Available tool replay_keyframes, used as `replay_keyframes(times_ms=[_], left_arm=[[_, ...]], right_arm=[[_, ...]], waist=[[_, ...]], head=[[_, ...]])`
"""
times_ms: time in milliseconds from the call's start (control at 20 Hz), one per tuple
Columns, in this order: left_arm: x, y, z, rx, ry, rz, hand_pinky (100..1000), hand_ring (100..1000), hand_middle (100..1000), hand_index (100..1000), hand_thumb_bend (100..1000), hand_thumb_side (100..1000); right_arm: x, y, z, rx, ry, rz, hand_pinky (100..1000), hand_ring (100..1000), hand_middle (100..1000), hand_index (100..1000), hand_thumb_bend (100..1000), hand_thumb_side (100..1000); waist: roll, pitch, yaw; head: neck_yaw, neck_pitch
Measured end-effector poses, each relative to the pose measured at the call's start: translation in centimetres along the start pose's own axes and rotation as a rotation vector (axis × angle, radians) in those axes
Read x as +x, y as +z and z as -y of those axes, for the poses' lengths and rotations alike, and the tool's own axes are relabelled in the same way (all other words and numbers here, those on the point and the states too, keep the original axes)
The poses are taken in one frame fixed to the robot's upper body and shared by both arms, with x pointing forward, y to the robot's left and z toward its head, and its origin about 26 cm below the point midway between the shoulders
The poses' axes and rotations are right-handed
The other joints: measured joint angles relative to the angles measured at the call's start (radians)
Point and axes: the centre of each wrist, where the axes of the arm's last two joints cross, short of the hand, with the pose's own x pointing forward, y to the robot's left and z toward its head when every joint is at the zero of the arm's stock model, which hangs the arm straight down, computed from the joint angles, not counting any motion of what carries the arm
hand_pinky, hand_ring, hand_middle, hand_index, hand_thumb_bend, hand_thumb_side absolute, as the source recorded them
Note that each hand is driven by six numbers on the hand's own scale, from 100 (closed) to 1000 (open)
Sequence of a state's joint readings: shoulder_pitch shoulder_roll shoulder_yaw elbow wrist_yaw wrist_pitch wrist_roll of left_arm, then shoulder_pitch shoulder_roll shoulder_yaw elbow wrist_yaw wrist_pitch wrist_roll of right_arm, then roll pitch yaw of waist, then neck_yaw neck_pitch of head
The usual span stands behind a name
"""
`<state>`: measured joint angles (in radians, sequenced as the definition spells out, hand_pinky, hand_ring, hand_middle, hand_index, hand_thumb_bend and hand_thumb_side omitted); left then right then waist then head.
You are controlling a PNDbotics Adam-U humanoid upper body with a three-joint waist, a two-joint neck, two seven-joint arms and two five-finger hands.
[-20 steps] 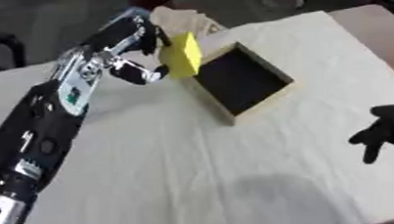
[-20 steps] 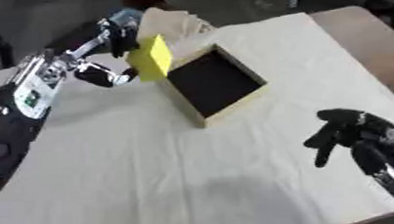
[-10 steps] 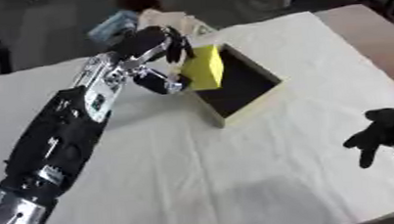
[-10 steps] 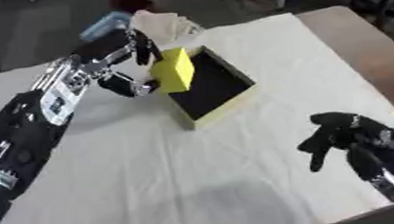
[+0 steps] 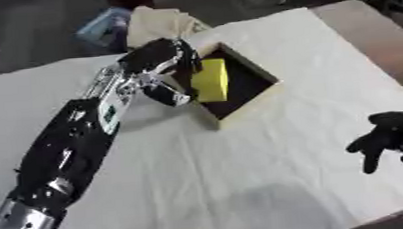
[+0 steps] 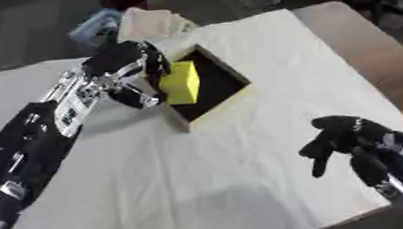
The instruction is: Pick up objects on the table and place them in the box.
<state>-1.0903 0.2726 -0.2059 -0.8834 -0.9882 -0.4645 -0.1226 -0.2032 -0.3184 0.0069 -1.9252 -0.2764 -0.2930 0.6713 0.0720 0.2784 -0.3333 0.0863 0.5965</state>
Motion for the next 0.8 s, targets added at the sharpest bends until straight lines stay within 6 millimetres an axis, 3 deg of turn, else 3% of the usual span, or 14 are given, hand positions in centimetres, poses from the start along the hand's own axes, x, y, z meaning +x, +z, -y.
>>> replay_keyframes(times_ms=[350, 550, 800], left_arm=[[0.2, -0.1, 0.4, 0.005, 0.008, 0.006, 755, 581, 592, 779, 387, 100], [0.2, -0.1, 0.4, 0.021, 0.032, 0.01, 759, 573, 583, 773, 337, 100], [0.0, 0.7, -0.8, 0.076, 0.063, 0.027, 762, 557, 561, 766, 285, 102]], right_arm=[[0.0, -0.1, 0.0, -0.001, -0.001, 0.005, 711, 496, 591, 886, 100, 691], [-0.1, -0.1, 0.0, -0.001, -0.002, 0.004, 711, 496, 591, 886, 100, 690], [-0.2, 0.3, -0.2, -0.008, -0.008, -0.007, 712, 498, 591, 887, 100, 689]], waist=[[0.0, 0.002, 0.003], [0.0, 0.001, 0.015], [-0.012, -0.018, 0.061]], head=[[-0.001, 0.0], [-0.002, 0.0], [-0.015, 0.002]])
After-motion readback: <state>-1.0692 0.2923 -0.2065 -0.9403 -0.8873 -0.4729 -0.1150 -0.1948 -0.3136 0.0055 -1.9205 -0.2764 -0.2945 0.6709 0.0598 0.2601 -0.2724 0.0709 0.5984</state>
